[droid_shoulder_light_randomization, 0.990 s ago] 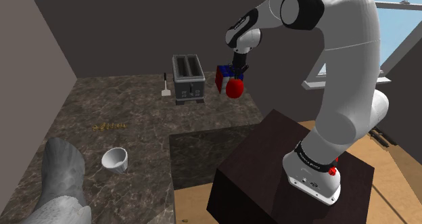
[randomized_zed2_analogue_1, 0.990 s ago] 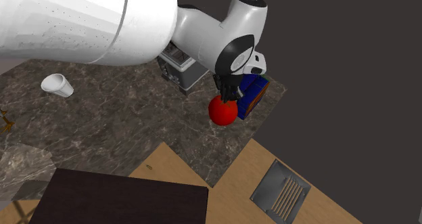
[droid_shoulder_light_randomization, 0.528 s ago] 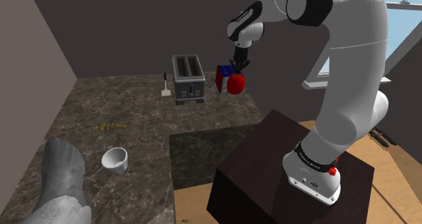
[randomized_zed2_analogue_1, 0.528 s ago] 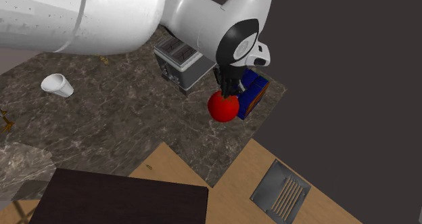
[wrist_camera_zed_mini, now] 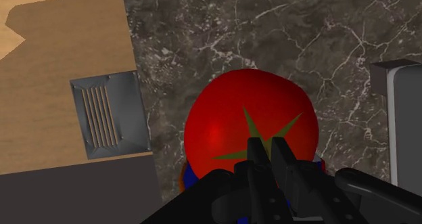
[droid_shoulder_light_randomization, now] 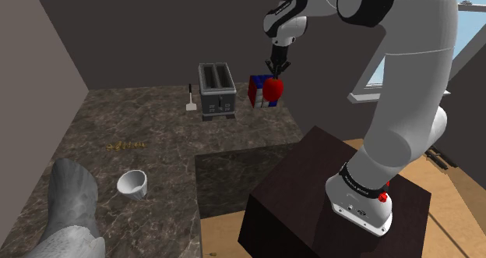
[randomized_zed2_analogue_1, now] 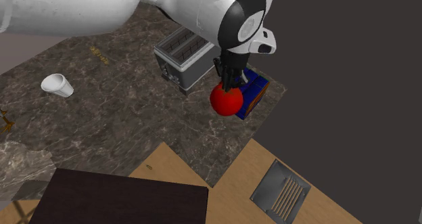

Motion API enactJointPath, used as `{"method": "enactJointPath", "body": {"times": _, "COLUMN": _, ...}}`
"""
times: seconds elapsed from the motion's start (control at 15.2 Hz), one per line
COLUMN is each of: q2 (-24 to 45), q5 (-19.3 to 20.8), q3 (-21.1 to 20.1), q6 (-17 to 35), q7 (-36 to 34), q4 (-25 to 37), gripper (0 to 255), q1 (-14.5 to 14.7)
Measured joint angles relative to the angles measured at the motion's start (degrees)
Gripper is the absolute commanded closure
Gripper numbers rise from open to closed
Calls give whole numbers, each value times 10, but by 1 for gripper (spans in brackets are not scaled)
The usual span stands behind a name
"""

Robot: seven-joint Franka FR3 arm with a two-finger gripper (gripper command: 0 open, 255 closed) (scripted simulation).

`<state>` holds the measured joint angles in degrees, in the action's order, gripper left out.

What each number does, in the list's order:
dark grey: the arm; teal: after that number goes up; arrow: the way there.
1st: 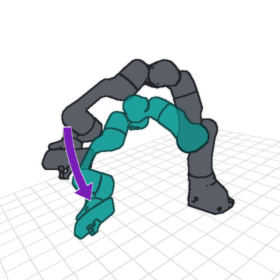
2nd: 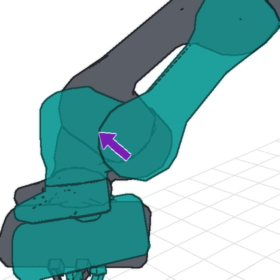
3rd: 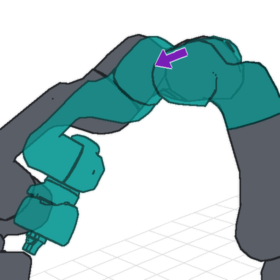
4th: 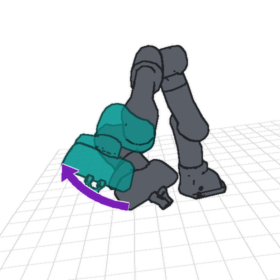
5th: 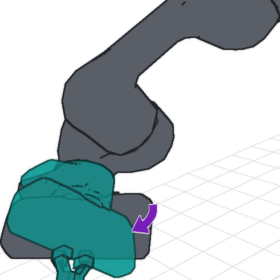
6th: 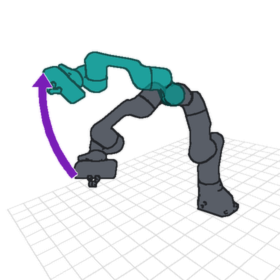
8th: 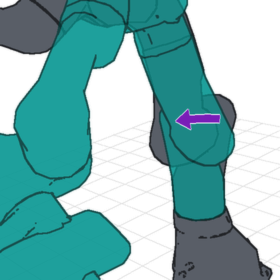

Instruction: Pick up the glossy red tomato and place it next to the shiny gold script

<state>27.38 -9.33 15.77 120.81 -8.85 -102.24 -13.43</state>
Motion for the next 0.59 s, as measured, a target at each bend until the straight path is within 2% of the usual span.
{"method": "enactJointPath", "body": {"times": 0.59, "q2": -36, "q5": 13, "q3": 6, "q6": -53, "q7": -8, "q4": 18, "gripper": 255, "q1": 4}}
